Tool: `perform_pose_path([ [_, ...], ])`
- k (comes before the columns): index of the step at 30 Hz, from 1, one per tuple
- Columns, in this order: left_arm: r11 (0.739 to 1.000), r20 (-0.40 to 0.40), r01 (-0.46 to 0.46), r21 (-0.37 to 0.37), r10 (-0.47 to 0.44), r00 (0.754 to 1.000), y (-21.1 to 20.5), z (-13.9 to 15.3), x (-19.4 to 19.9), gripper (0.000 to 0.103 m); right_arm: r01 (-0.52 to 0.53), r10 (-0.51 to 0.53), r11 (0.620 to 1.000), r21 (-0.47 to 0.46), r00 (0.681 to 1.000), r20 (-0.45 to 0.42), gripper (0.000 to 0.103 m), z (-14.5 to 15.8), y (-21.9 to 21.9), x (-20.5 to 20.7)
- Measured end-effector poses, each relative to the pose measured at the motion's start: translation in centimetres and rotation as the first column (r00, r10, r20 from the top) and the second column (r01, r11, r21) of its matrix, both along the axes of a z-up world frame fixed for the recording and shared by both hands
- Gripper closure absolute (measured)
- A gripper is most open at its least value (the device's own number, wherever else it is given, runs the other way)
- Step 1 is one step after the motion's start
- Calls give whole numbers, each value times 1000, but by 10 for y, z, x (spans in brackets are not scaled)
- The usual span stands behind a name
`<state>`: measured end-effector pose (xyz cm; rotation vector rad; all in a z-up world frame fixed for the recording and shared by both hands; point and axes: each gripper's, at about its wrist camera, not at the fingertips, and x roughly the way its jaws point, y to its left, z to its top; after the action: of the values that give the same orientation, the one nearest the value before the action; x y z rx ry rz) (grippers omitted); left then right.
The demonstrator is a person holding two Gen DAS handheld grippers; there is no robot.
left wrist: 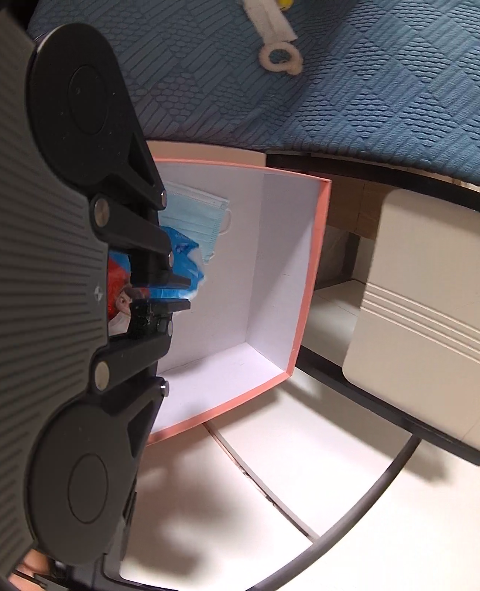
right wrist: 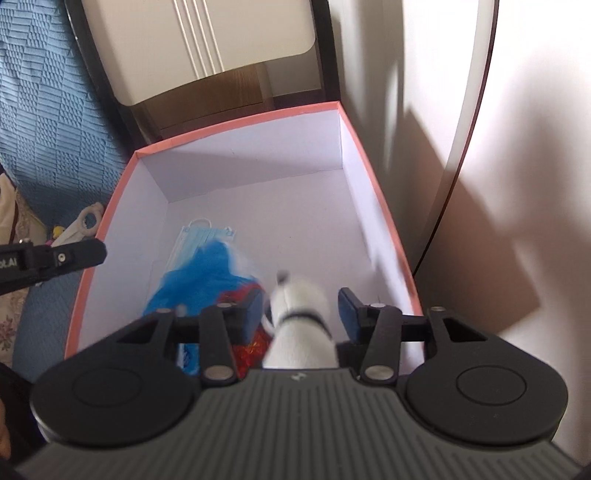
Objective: Organize soft objects
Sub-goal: 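Open both grippers to drop the blue bag and panda into the box, then move both grippers from the box back over the blue cushion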
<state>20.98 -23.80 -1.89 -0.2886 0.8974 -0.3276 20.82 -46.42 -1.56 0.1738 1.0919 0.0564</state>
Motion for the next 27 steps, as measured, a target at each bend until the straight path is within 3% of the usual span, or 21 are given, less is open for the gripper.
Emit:
perform_pose_path([
  [9, 1000, 175, 4, 27, -8, 985, 26, 72, -22, 94, 15, -19, 999, 29, 992, 126, 51, 56, 11, -3],
  [11, 1000, 212, -5, 21, 1, 977, 38, 88, -30, 89, 7, -10, 1000, 24, 986, 165, 51, 72, 18, -5],
  [13, 1000, 246, -20, 5, 18, 969, 51, 101, -38, 75, -3, -2, 1000, 21, 979, 204, 51, 89, 26, -6],
  [15, 1000, 276, -30, -7, 31, 961, 64, 112, -47, 73, -13, 9, 1000, 15, 971, 241, 51, 104, 35, -10],
  [21, 998, 324, -66, -18, 68, 944, 104, 130, -71, 73, -52, 48, 999, 6, 954, 297, 51, 128, 64, -23],
  [27, 993, 355, -117, -11, 113, 928, 139, 131, -87, 73, -103, 99, 995, -3, 947, 306, 51, 129, 105, -29],
])
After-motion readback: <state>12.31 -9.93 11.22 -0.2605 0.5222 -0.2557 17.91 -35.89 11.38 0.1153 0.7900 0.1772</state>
